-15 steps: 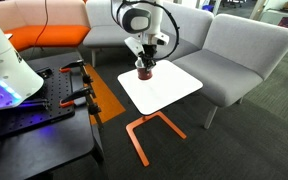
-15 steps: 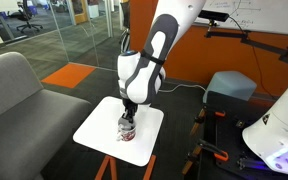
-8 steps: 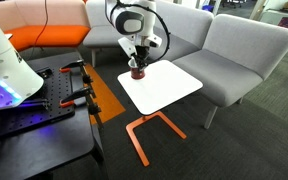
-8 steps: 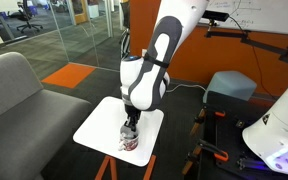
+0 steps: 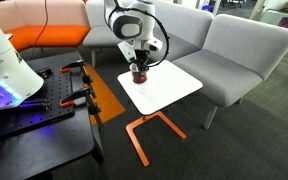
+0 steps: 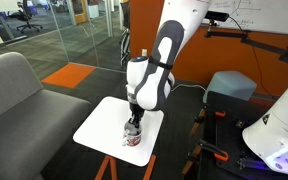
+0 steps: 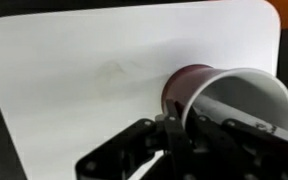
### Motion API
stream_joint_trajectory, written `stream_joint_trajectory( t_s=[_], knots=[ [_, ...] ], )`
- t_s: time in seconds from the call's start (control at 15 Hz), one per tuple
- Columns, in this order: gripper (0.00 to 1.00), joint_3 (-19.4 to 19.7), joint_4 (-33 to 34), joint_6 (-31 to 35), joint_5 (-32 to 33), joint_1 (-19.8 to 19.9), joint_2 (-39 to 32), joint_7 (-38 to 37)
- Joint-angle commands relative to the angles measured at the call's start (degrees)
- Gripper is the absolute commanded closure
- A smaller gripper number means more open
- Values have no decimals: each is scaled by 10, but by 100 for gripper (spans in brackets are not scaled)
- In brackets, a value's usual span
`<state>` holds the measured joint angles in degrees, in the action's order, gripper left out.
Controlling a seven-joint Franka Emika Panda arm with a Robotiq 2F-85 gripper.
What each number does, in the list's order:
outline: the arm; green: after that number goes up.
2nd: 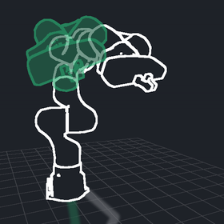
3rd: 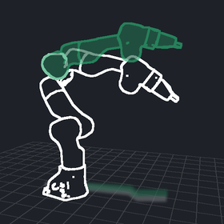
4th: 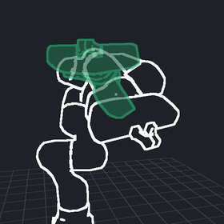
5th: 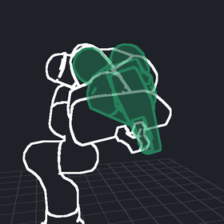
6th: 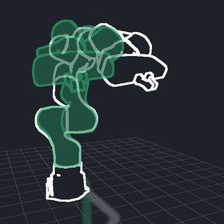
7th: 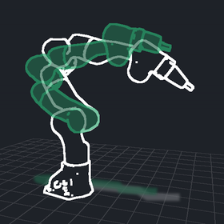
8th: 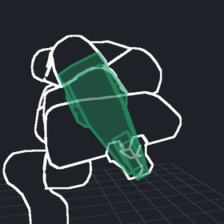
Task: Move the mug to the left
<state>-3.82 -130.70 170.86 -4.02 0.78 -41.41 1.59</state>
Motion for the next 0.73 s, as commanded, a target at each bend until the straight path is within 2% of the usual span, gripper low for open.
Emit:
stream_joint_trajectory(
  t_s=[0.0,0.27,0.4,0.47,0.6,0.67],
  knots=[
    [57,-20,-10,0,-9,22,15,-6],
    [28,-30,-22,-83,-24,36,82,-15],
    [13,-8,-26,-137,-29,21,132,-34],
    [5,-27,-29,-167,-42,42,158,-13],
    [0,-63,-30,-203,-94,74,199,39],
    [0,-65,-24,-238,-116,76,212,48]
  ],
)
